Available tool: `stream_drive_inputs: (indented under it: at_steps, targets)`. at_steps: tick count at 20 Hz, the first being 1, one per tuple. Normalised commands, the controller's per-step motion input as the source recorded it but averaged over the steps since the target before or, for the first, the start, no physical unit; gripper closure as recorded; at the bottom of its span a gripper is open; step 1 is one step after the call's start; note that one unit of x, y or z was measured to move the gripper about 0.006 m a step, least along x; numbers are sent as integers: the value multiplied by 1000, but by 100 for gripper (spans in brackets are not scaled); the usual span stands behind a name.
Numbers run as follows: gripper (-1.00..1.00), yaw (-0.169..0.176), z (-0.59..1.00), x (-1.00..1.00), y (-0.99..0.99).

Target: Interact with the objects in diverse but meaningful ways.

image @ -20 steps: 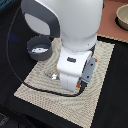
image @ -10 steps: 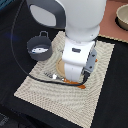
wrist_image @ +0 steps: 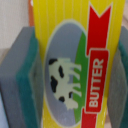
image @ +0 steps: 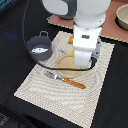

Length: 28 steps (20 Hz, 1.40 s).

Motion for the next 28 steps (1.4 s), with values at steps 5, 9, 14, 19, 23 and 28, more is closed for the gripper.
stream_drive_inputs:
  at_steps: [5,9,14,19,23,28]
  targets:
    - [100,58,-129,-656,515]
    - [100,59,-116,-780,322]
    - [100,45,-175,-703,205]
    - [100,16,-206,-447,214]
    - [100,0,-148,-144,292]
    - [100,0,-150,-22,339]
